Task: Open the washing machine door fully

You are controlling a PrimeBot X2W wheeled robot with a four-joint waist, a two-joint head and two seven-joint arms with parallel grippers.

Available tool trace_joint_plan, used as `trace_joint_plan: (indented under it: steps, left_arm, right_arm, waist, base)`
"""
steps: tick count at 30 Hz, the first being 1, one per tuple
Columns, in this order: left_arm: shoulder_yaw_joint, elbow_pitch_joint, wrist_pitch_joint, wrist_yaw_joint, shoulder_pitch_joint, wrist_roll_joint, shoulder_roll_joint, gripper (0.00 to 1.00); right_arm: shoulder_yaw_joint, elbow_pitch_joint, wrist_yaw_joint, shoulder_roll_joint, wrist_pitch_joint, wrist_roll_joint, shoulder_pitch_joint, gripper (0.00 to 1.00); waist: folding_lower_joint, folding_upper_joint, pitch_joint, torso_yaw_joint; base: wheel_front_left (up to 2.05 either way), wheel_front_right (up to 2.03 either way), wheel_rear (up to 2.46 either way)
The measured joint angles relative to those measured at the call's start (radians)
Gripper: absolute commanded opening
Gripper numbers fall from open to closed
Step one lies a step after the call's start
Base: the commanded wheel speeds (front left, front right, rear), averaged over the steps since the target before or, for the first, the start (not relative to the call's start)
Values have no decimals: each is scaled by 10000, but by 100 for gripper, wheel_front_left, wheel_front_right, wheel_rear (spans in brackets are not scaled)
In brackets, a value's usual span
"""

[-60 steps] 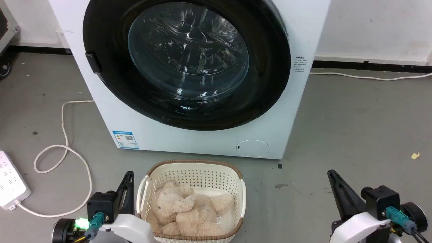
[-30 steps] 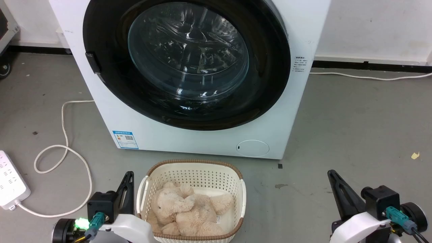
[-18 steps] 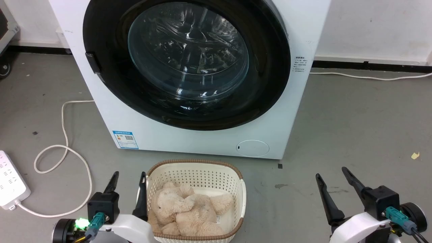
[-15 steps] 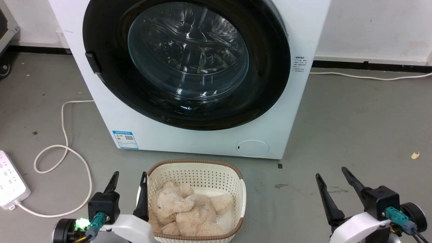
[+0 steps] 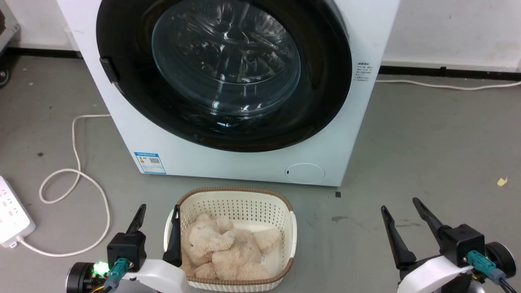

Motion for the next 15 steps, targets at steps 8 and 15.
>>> trace_joint_plan:
  steps: [8,15]
  left_arm:
    - [-36,-128,-171,56,-114,-86,0,100]
    - [-56,-322,-305,92,-384,-117,2,100]
  right_arm:
    - [63,-119,0,-102,-142,-100,-332,100]
    - [115,-247,0,-347,-128,-94,-870,100]
  waist:
    - [0,0,371,59]
    - [1,0,793,150]
  base:
    - [0,0,0]
    - [0,0,0]
